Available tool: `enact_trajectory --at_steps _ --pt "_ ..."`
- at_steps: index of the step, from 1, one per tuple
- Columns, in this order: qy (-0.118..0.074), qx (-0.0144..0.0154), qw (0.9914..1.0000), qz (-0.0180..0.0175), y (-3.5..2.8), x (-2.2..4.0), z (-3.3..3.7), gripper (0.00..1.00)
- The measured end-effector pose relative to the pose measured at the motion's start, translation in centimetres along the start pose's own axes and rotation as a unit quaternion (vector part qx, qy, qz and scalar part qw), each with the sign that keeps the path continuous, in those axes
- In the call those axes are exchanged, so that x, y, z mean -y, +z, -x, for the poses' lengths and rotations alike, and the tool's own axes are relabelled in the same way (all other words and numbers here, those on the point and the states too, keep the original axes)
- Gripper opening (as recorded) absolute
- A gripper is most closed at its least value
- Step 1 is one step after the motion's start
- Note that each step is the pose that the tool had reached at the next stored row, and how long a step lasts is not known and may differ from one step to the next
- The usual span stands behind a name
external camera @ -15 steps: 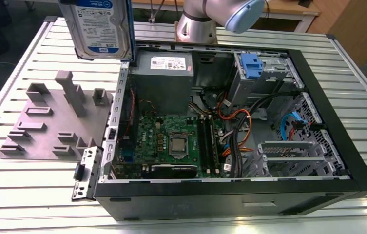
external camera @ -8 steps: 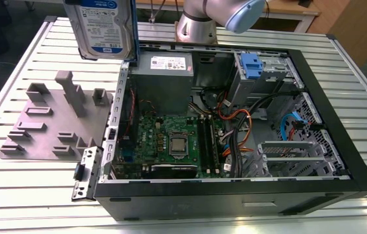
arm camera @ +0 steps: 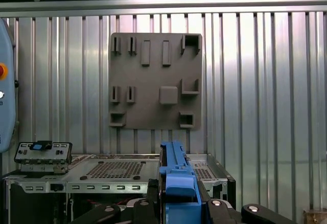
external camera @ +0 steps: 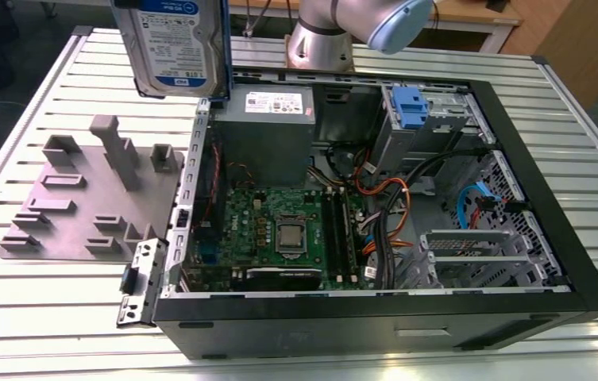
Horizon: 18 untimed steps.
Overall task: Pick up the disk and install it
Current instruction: 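Pick up the disk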
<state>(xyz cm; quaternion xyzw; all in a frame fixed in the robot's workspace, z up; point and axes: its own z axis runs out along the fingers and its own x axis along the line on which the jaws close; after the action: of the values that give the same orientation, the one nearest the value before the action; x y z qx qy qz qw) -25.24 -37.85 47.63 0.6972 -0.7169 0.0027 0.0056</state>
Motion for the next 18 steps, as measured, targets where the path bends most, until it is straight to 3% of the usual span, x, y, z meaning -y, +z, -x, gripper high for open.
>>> enact_trajectory --at_steps 8,13,18 --pt "0.000 0.0000 1.00000 0.0000 0.00 0.03 -0.01 0.37" --pt "0.000 0.0000 1.00000 0.0000 0.01 0.08 -0.64 0.37" --pt "0.000 0.0000 1.00000 0.0000 0.01 0.84 -0.90 0.37"
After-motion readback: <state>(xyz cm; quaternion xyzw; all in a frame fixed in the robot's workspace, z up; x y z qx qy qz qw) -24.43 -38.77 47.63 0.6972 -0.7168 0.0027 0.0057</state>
